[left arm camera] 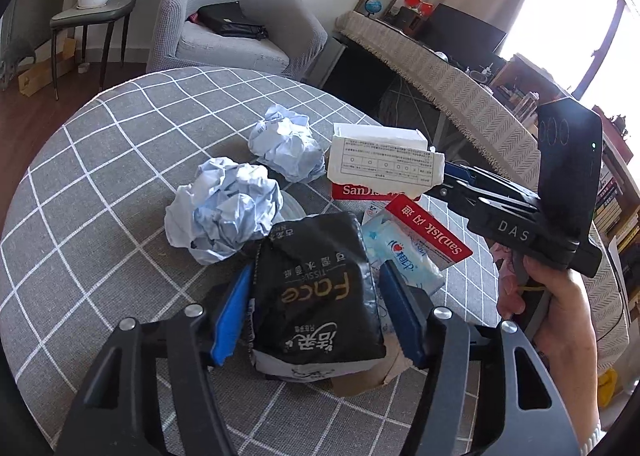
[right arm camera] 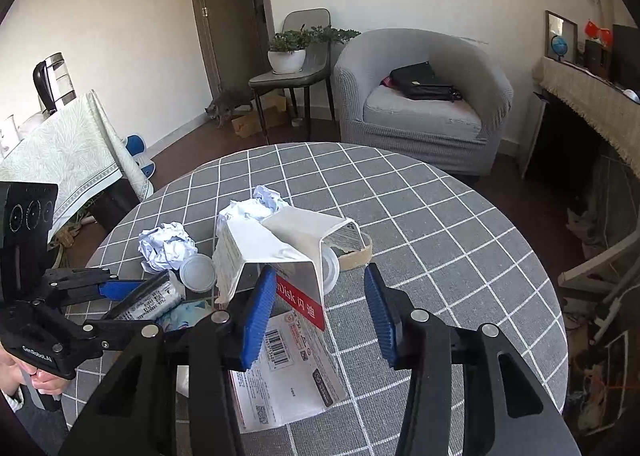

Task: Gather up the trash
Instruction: 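Grasp the black Face tissue pack with the left gripper while the right gripper grasps the white SanDisk cardboard, then carry both held items over the teal trash bin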

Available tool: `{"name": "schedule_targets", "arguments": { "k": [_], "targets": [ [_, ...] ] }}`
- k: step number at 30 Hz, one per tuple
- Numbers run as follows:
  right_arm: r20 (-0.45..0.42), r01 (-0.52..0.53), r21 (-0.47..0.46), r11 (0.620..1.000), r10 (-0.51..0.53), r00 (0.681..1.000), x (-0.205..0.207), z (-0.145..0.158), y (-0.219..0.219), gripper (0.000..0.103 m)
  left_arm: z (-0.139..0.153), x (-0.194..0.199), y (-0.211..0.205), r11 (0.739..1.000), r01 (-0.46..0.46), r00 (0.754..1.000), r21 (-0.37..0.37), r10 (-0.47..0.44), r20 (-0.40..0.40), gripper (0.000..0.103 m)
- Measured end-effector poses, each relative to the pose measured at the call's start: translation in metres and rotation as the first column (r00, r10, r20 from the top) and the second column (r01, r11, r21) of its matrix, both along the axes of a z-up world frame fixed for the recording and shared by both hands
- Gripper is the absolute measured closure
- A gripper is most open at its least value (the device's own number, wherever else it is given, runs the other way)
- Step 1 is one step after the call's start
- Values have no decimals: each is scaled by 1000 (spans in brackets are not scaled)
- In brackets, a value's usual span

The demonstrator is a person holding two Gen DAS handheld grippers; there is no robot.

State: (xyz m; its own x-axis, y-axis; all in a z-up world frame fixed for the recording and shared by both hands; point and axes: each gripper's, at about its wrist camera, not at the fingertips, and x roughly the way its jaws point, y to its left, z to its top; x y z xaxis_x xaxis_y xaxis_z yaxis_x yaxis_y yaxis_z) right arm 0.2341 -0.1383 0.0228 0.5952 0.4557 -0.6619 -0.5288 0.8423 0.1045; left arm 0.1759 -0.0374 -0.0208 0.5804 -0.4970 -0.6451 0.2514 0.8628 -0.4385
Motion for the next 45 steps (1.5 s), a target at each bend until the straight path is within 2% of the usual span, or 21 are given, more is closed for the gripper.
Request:
{"name": "schedule_targets", "arguments": {
  "k": [6, 10, 13, 15, 16, 18, 24, 32, 38, 45],
  "targets": [
    [-12, -46, -7, 999, 46, 999, 10, -4, 15, 61, -1, 4, 1, 1000, 26, 1000, -8, -26, -9, 44],
    [-19, -68, -11, 998, 68, 998, 13, -6, 30, 67, -1, 5, 3, 999, 33, 999, 7, -33, -7, 50],
    [-12, -74, -19, 997, 74, 997, 10, -5, 41, 75, 0, 2, 3, 999, 34, 999, 17, -34, 2, 53],
    [-6, -71, -18, 997, 70, 997, 10, -3, 44, 91, 0, 0, 4, 999, 38, 999, 15, -38, 6, 55],
    [0, -66, -15, 998, 66, 998, 9, -2, 44, 93, 0, -1, 5, 999, 39, 999, 12, -39, 12, 55],
    [-6, -72, 8, 997, 72, 997, 8, 1, 43, 102, 2, -4, 6, 999, 37, 999, 11, -37, 21, 55],
    [9, -40, 8, 999, 39, 999, 0, 6, 44, 102, 9, -13, 13, 1000, 18, 998, 5, -18, 52, 56],
    [90, 38, 53, 998, -43, 995, -24, 33, 33, 102, 28, -38, 26, 1000, 5, 990, -26, -1, 138, 56],
    [87, 23, 73, 997, -29, 996, -45, 42, 42, 102, 38, -62, 42, 999, -43, 982, -2, 43, 182, 56],
    [85, -26, 117, 993, 16, 996, -69, 43, 76, 102, 46, -88, 81, 991, -130, 972, 36, 120, 201, 56]
  ]
}}
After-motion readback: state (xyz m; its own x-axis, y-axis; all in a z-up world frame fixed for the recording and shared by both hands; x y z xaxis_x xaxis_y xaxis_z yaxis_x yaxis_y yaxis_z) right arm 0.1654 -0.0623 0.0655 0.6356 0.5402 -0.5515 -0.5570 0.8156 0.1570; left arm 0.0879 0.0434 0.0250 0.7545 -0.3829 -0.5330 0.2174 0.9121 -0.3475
